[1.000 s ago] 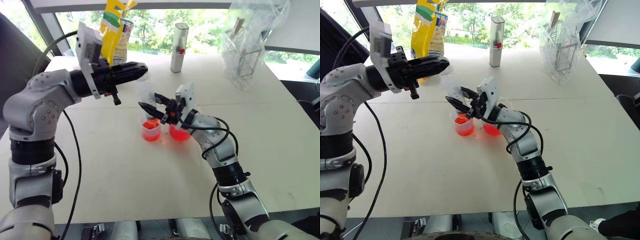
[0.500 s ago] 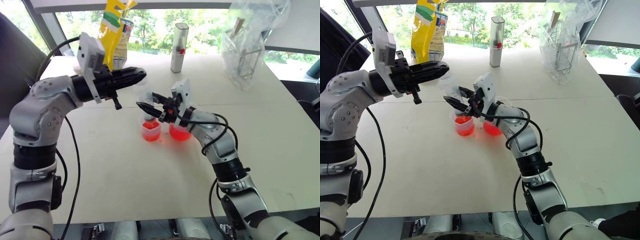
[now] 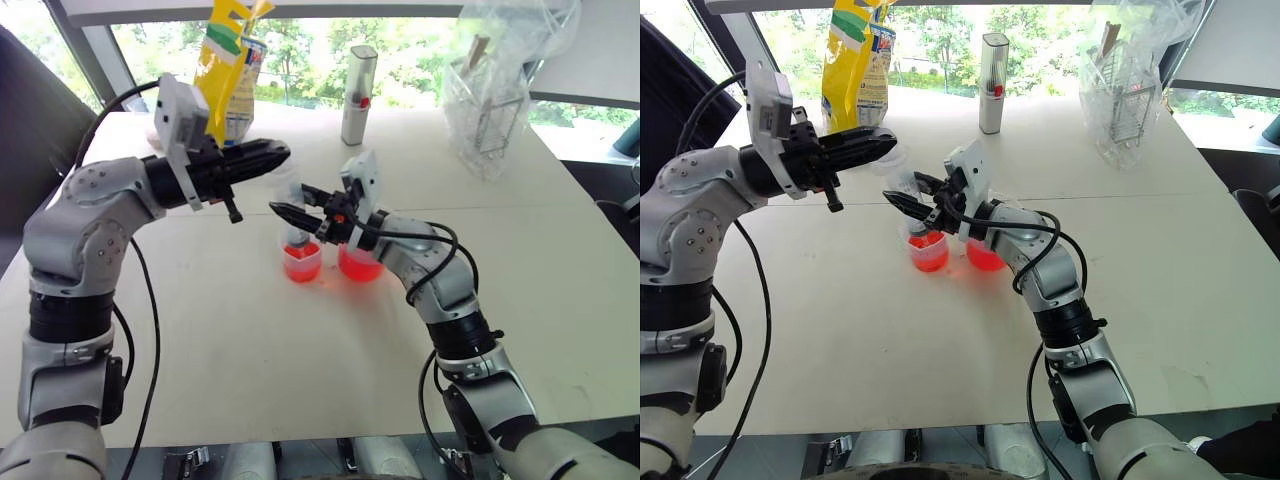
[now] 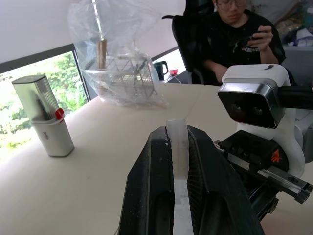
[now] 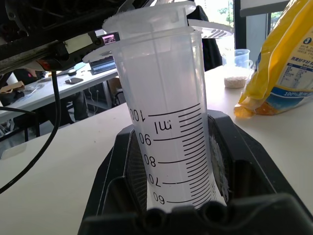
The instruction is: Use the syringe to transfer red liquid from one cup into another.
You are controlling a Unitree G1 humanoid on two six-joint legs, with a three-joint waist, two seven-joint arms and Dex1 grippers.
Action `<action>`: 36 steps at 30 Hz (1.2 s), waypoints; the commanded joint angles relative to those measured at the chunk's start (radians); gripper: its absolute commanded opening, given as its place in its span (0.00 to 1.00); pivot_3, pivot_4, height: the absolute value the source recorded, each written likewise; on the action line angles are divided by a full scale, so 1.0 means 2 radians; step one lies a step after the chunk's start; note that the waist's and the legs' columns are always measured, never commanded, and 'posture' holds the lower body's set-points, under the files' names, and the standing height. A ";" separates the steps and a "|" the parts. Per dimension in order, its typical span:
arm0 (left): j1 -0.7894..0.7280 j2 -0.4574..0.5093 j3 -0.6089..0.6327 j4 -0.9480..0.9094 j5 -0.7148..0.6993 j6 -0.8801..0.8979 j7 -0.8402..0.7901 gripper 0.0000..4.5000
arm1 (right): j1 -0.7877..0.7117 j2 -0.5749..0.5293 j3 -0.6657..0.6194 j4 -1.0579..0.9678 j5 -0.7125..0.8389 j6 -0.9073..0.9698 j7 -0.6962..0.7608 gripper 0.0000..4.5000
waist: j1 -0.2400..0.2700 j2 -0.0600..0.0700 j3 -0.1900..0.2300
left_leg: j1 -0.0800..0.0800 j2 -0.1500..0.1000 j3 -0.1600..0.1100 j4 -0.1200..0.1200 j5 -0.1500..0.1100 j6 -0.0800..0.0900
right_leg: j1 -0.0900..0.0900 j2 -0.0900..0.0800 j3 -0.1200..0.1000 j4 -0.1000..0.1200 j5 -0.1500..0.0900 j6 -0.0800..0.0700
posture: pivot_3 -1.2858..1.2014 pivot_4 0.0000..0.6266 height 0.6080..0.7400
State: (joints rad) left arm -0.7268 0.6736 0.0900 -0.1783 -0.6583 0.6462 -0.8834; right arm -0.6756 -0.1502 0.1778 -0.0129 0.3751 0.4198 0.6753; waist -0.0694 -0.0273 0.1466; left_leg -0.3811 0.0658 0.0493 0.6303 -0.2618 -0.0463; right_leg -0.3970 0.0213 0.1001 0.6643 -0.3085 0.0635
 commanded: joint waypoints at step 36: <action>0.042 0.035 0.044 0.040 0.020 -0.015 -0.019 1.00 | -0.113 -0.033 -0.105 -0.038 0.057 0.054 -0.051 0.31 | 0.000 0.000 0.000 | -0.001 0.000 0.000 0.000 0.000 0.000 | -0.001 -0.001 0.000 0.000 0.000 0.000 | 0.52 0.24 1.00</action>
State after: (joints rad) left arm -0.6511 0.7470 0.1692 -0.0471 -0.6016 0.6284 -0.9220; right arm -0.8259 -0.1764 0.0340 -0.0375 0.4566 0.4845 0.5930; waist -0.0686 -0.0267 0.1471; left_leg -0.3841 0.0666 0.0492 0.6301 -0.2618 -0.0464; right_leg -0.3993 0.0187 0.0995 0.6639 -0.3085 0.0634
